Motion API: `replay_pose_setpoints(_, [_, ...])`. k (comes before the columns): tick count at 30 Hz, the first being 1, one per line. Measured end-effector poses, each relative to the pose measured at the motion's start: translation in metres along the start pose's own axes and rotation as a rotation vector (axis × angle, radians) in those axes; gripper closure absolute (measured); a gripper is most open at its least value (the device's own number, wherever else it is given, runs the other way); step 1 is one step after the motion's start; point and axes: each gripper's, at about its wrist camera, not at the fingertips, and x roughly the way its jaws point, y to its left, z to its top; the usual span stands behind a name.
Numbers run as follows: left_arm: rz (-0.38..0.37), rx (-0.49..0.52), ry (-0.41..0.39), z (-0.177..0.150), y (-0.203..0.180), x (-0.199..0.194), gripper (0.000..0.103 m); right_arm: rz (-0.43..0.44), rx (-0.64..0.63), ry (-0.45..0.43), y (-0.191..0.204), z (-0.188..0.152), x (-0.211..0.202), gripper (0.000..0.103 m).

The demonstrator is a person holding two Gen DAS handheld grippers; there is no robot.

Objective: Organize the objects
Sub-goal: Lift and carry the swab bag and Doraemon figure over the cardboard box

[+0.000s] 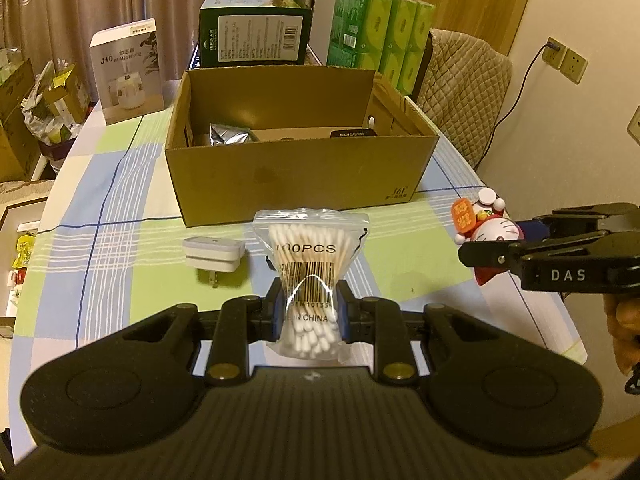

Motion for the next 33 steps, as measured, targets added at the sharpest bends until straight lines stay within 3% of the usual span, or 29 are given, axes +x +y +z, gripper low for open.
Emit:
replay_pose_setpoints(8, [-0.009, 0.006, -0.005, 0.019, 0.003, 0.003, 0.082, 0.011, -0.002, -0.002, -0.01, 0.022, 0.0, 0.061])
replay_pose_setpoints(19, [0.009, 0.035, -0.038, 0.081, 0.016, 0.008, 0.082, 0.003, -0.032, -0.032, -0.027, 0.083, 0.002, 0.061])
replay_pose_setpoints(33, [0.019, -0.006, -0.045, 0.146, 0.035, 0.057, 0.082, -0.013, -0.07, -0.05, -0.034, 0.154, 0.051, 0.061])
